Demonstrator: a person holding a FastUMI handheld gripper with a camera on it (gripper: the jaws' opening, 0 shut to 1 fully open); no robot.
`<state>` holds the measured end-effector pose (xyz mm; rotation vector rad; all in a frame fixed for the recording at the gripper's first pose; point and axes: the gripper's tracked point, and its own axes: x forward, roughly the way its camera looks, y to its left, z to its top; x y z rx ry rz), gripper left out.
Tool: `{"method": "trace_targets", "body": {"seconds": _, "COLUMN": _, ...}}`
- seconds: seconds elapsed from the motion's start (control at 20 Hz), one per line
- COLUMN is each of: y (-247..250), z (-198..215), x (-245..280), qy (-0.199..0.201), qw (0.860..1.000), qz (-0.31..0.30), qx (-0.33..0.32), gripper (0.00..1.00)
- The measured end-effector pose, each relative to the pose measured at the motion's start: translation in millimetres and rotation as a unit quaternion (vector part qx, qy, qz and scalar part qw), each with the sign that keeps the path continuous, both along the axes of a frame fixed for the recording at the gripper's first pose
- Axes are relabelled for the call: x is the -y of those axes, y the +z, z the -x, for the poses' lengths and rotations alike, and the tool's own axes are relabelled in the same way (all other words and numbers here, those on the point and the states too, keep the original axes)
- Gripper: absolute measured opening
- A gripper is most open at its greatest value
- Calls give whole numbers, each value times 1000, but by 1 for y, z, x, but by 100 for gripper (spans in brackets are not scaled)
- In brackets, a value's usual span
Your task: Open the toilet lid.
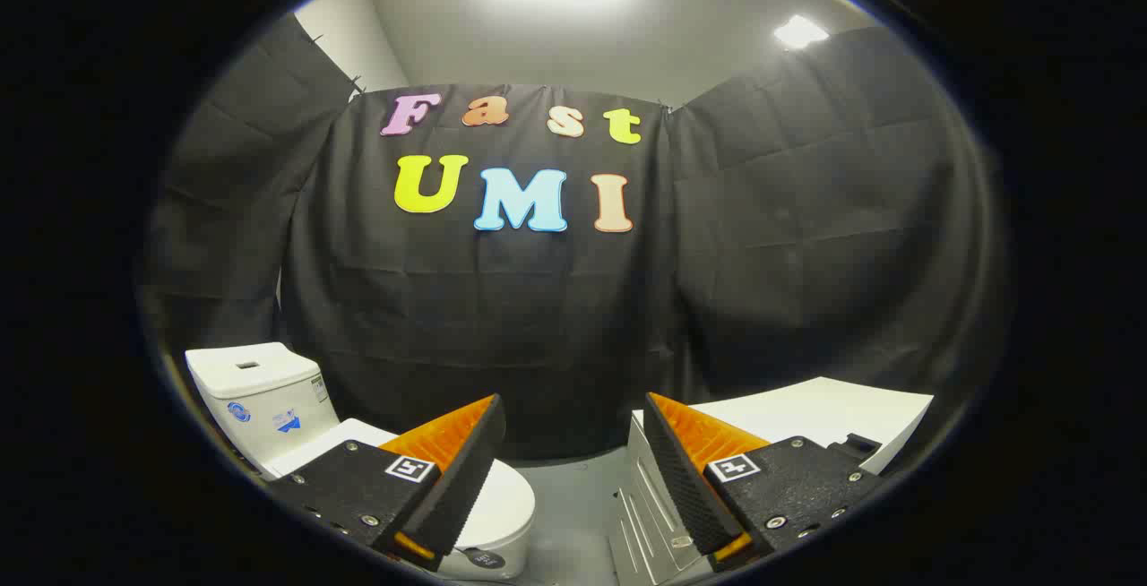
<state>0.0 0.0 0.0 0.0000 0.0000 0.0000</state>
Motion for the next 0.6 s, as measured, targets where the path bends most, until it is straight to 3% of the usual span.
{"method": "trace_targets", "body": {"seconds": 0.6, "y": 12, "z": 7, "x": 0, "qy": -3, "qw": 1000, "qz": 7, "qx": 17, "gripper": 95}}
